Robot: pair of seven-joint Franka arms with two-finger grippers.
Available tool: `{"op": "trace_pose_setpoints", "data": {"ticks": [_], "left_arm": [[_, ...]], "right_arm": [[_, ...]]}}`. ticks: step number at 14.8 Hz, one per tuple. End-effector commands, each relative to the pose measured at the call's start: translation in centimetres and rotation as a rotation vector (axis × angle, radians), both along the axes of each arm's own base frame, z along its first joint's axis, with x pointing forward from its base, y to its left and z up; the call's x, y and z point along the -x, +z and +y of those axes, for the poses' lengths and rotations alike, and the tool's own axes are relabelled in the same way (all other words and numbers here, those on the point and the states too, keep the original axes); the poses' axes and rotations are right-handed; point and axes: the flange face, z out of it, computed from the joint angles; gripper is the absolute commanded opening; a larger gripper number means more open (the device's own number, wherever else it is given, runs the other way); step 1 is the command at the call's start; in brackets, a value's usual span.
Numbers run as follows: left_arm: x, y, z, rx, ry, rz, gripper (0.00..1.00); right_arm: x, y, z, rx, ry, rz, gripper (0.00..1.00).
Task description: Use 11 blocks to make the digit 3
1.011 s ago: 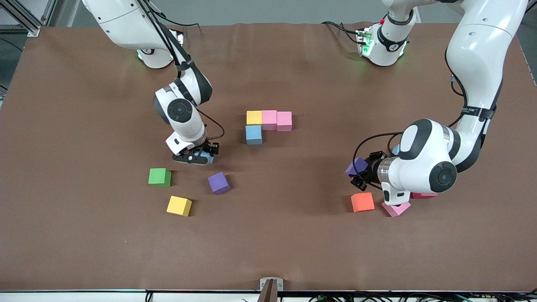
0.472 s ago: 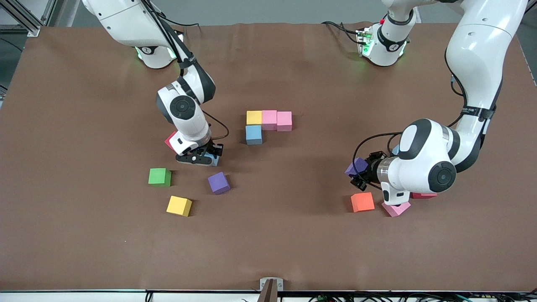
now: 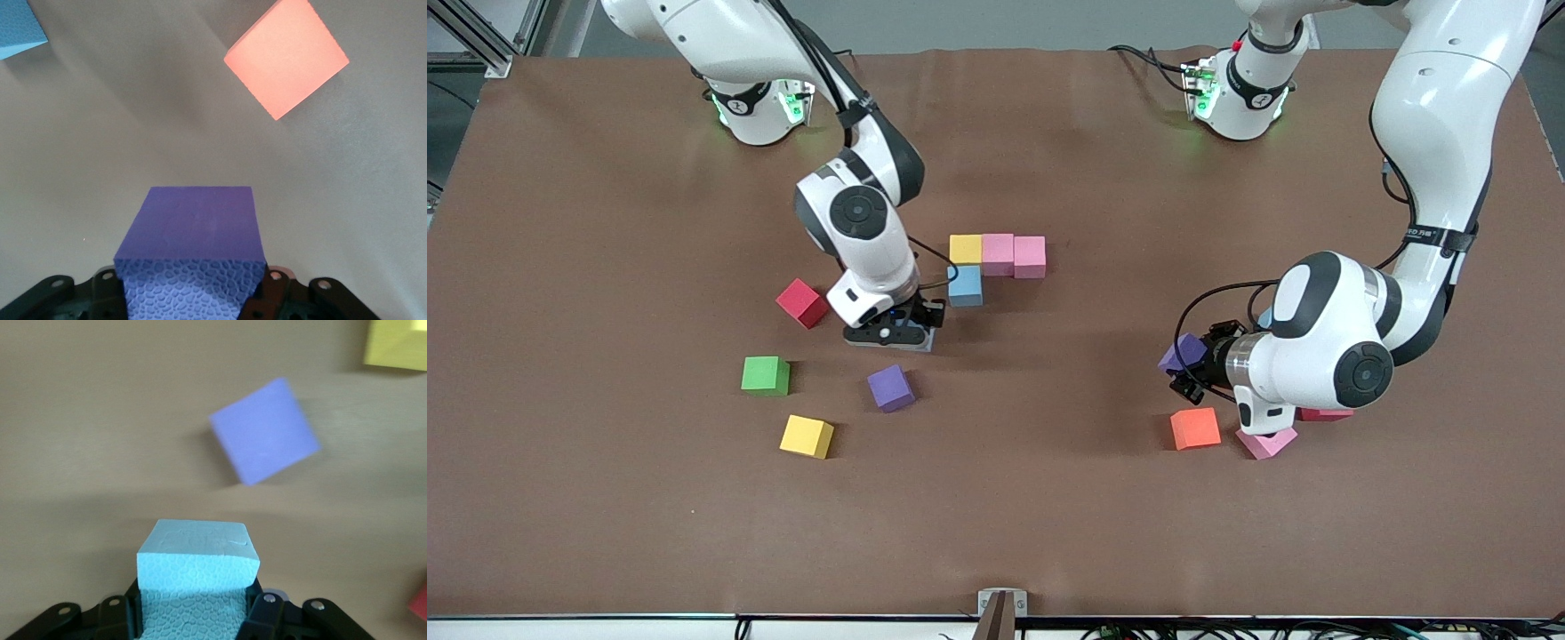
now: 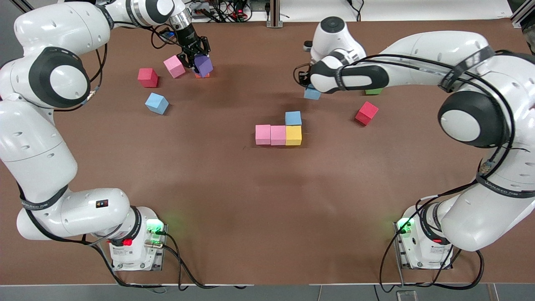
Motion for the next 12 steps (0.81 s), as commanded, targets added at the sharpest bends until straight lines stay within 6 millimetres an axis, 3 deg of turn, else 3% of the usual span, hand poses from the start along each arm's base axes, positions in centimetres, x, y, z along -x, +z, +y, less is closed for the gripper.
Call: {"op": "trace_pose_setpoints", "data": {"ticks": [1,3,6,12], "left_arm": [[0.0,0.1,-0.1,-0.016,-0.008,-0.012,0.0],[0.0,0.1,-0.1,-0.017,-0.009,-0.013,0.0],[0.0,0.1,-0.2,-0.017,-0.012,-0.013,0.0],[0.0,0.0,-0.2,-0.025,-0.017,-0.015,0.0]], "right_arm": [[-0.6,-2.3,4.1,-0.004,0.012,0.038,0.03],[-0.4,-2.5,6.6,-0.013,0.022,0.06,0.03],[0.8,-2.6,8.0,-0.019,0.035,0.066,0.03],[2.0,-3.9,7.9,0.007,0.048,0.087,0.03]]}}
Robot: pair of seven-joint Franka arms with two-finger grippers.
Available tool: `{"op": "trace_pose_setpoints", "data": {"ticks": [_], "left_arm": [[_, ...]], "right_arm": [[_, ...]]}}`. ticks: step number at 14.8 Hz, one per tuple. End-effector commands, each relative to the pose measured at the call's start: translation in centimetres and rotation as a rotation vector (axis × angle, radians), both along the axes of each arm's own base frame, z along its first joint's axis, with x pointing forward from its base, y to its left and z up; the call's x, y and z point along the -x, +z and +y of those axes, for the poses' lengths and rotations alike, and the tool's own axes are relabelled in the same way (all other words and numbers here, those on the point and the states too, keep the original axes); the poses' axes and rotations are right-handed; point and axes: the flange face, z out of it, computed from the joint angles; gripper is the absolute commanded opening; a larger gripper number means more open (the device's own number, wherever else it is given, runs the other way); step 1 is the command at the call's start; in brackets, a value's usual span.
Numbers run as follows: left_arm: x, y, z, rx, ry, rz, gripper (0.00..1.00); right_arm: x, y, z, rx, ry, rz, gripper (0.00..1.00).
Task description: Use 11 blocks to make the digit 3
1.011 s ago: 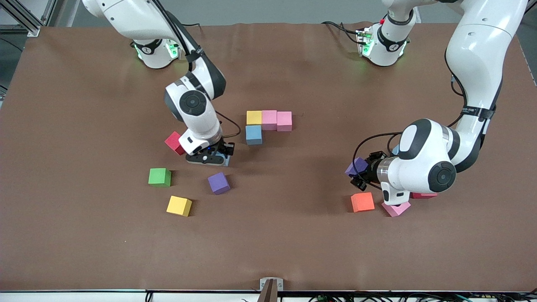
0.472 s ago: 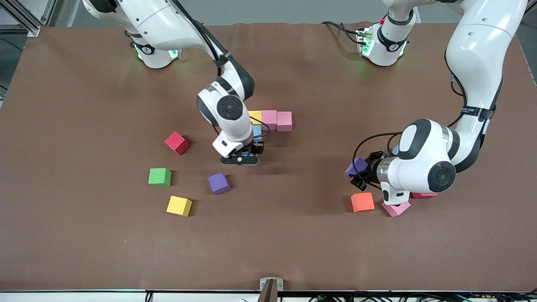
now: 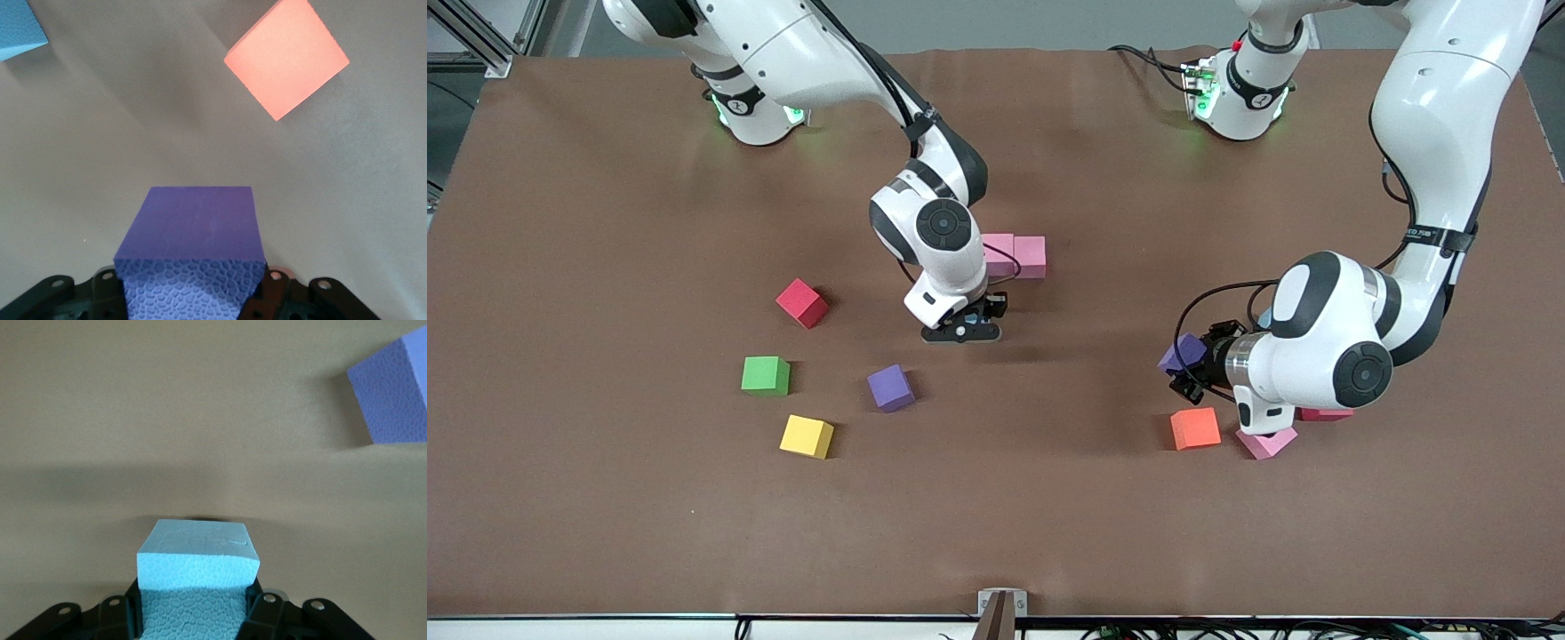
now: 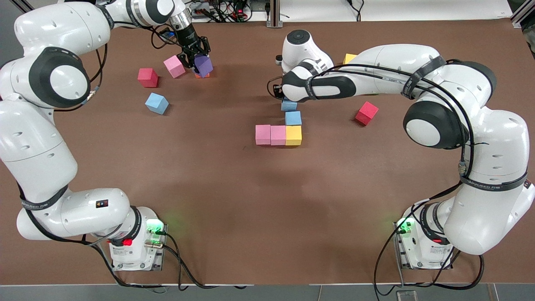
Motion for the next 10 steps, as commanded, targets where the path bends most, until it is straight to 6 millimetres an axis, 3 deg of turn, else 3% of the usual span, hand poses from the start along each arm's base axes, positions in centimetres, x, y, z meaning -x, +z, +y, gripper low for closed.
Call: {"op": "trace_pose_setpoints", "data": {"ticks": [1,10], "left_arm": [[0.2,0.0,-0.7,-0.022,-0.02,-0.013,0.0],[0.2,-0.1,-0.9,-0.023,-0.017,-0.012,0.0]], "right_arm": [[0.4,-0.4,-0.3,0.009,-0.009,0.011,0.03],[1.0,-1.4,-0.8,0.032,-0.003,0.025,0.03]]}}
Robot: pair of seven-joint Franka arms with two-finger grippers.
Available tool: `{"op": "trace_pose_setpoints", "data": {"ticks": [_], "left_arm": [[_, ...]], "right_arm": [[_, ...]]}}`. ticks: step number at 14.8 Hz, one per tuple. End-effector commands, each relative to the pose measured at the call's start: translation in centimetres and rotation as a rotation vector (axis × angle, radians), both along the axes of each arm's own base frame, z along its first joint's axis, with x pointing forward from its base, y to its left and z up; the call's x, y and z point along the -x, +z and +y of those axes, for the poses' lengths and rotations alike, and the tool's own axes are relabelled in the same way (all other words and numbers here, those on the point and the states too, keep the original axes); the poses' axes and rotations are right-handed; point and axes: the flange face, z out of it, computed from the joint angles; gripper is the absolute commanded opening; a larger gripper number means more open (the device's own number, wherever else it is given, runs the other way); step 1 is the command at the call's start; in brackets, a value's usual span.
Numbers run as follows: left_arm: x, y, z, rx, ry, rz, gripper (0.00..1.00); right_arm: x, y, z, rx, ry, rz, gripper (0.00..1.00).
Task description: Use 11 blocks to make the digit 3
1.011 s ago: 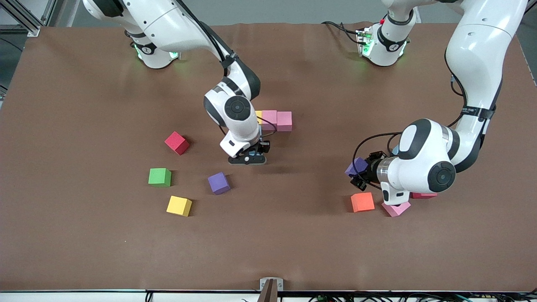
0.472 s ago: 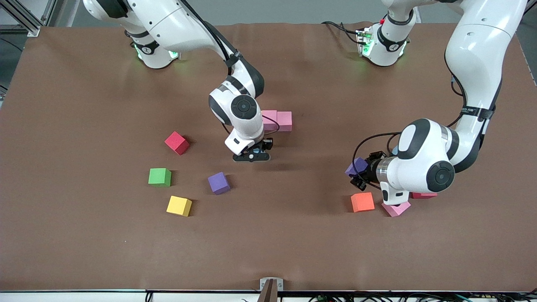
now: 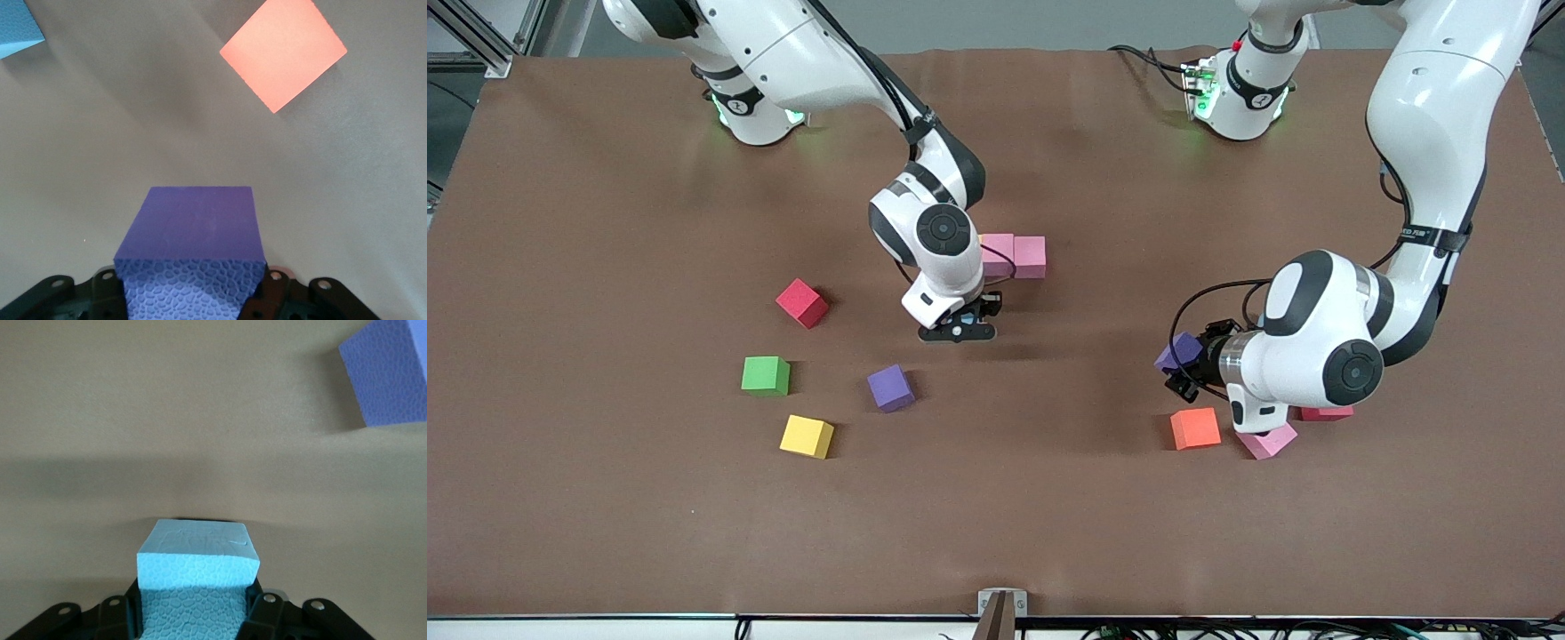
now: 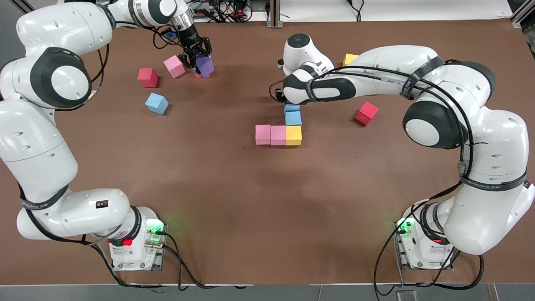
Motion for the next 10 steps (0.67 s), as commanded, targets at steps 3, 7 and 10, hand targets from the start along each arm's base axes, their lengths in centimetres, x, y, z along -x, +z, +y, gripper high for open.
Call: {"op": "trace_pose_setpoints", "data": {"ticks": [3,7,10], "left_arm": [[-0.06,-0.17,-0.23,-0.019,-0.001,-0.008,0.0],[0.09,-0.21,-0.81,-0.02,-0.007,-0.008,0.0],[0.12,-0.11,-0.91,-0.02,-0.01,-0.01,0.0]], "right_arm": [[0.64,-0.04,0.21,0.006,-0.001,-0.002,0.03],[1.14,-0.43,0.33,0.012,0.004,0.005,0.03],[1.22,-0.56,0.26,0.014,0.004,0.007,0.03]]}}
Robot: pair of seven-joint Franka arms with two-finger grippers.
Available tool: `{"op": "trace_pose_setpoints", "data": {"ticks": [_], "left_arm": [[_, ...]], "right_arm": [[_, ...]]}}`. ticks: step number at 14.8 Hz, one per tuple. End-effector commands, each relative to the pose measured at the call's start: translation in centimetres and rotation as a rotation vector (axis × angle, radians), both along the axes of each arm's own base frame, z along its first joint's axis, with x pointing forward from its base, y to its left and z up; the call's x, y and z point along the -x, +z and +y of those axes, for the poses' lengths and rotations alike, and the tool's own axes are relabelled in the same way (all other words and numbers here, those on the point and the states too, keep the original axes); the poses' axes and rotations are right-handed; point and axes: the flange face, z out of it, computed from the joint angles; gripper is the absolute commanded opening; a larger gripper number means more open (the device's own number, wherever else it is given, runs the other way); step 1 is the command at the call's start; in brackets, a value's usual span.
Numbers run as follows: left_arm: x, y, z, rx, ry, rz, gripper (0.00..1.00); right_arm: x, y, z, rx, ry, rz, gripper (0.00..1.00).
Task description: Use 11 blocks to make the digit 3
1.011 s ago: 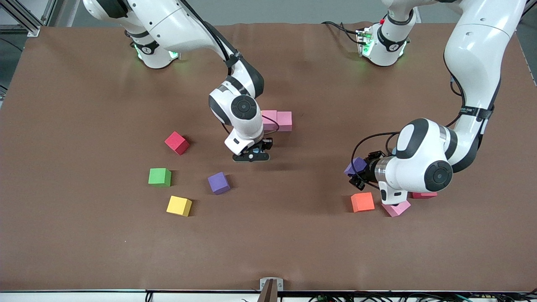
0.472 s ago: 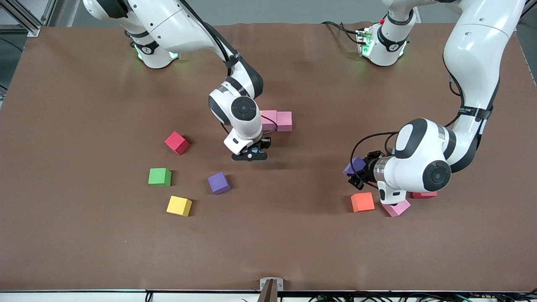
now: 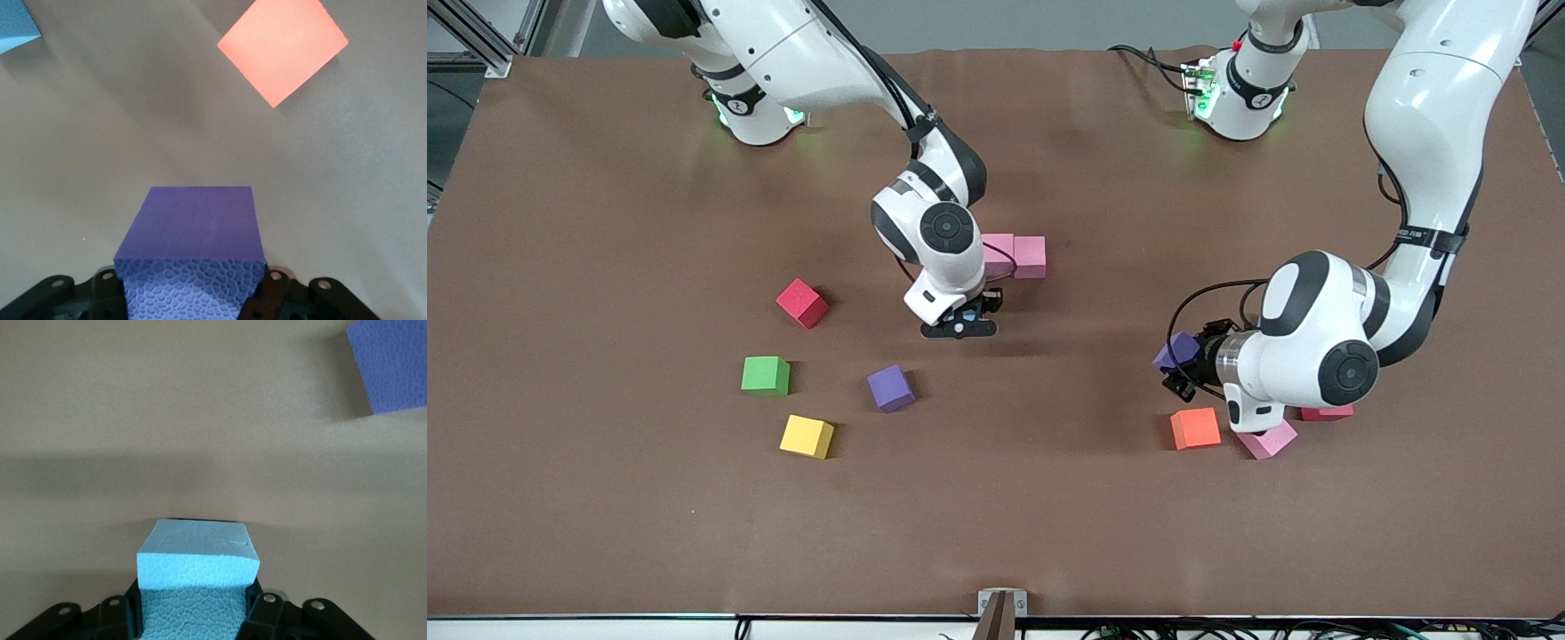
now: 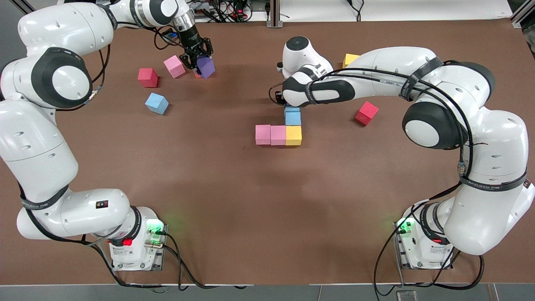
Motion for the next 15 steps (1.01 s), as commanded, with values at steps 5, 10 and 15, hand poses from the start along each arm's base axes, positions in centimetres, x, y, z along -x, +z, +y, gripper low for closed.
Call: {"op": "trace_pose_setpoints", "data": {"ticks": [5,10,15], "left_arm": [[-0.43,0.41,0.6,-0.029,0.001,-0.026,0.0],[-0.4,0.53,0.7,-0.031,0.004,-0.025,0.0],[-0.5,0.57,0.89,-0.031,0.005,-0.027,0.0]], "right_arm": [[0.39,-0.03,-0.05,0.008,-0.005,-0.004,0.03],[0.04,-0.02,-0.4,0.026,0.026,-0.025,0.03],[0.25,-0.11,-0.18,0.028,0.033,-0.027,0.03]]}}
